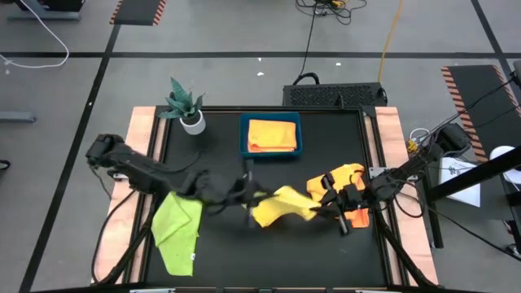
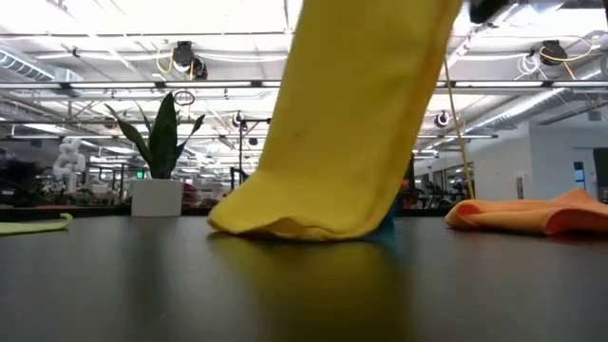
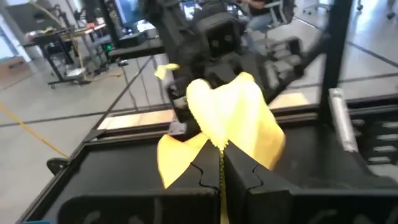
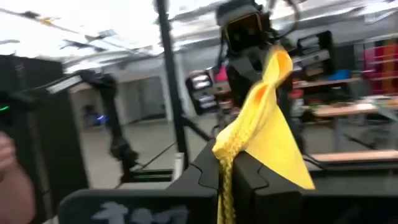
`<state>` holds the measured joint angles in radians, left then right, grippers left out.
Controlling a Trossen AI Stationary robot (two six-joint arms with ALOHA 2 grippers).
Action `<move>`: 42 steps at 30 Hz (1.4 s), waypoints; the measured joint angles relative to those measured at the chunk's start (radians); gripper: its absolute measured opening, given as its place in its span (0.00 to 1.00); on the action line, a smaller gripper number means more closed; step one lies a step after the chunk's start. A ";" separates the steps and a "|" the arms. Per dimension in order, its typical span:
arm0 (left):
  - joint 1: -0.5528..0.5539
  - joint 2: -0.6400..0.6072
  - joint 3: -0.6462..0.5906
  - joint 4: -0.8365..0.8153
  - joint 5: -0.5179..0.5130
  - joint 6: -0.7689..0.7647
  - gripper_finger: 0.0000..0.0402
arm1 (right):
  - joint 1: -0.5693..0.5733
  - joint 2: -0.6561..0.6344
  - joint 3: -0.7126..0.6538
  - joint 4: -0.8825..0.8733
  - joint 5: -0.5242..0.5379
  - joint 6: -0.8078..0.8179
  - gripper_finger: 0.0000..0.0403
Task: Fold microfiber towels
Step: Fold the yellow microfiber cloth into the blue bin
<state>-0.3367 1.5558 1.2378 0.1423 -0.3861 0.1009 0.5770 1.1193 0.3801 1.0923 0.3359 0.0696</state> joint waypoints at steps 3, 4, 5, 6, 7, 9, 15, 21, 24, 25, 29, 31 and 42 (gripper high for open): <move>-0.088 -0.031 0.000 -0.005 -0.064 0.001 0.00 | 0.000 0.004 0.131 -0.235 -0.050 0.029 0.00; -0.123 -0.045 -0.001 -0.021 -0.092 0.002 0.00 | 0.000 0.012 0.178 -0.307 -0.052 0.040 0.00; -0.150 -0.053 -0.002 -0.018 -0.117 0.001 0.00 | 0.000 0.021 0.220 -0.371 -0.051 0.050 0.00; -0.175 -0.056 0.000 -0.007 -0.138 -0.002 0.00 | 0.000 0.029 0.257 -0.424 -0.053 0.058 0.00; -0.201 -0.056 0.001 -0.006 -0.162 -0.007 0.00 | 0.003 0.039 0.288 -0.459 -0.064 0.066 0.00; -0.260 -0.061 -0.001 -0.017 -0.212 -0.016 0.00 | 0.007 0.057 0.338 -0.483 -0.119 0.074 0.00; -0.366 -0.066 -0.002 0.058 -0.237 -0.027 0.00 | 0.017 0.076 0.425 -0.468 -0.242 0.114 0.00; -0.407 -0.066 -0.002 0.147 -0.250 -0.036 0.01 | 0.004 0.077 0.465 -0.478 -0.317 0.221 0.00; -0.407 -0.066 -0.002 0.121 -0.259 -0.083 0.01 | -0.012 0.076 0.475 -0.513 -0.328 0.272 0.00; -0.402 -0.066 -0.002 0.100 -0.259 -0.098 0.01 | -0.019 0.073 0.475 -0.528 -0.324 0.285 0.00; -0.360 -0.075 0.000 -0.069 -0.315 -0.179 0.02 | -0.065 0.066 0.475 -0.668 -0.253 0.316 0.00; -0.321 -0.075 0.000 -0.207 -0.340 -0.255 0.01 | -0.100 0.066 0.475 -0.769 -0.221 0.338 0.00; -0.053 -0.063 -0.171 -0.419 -0.335 -0.406 0.01 | -0.294 0.073 0.454 -1.045 0.045 0.240 0.00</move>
<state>-0.3892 1.4925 1.0664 -0.2763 -0.7212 -0.3051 0.2830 1.1924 0.8343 0.0478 0.3808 0.3097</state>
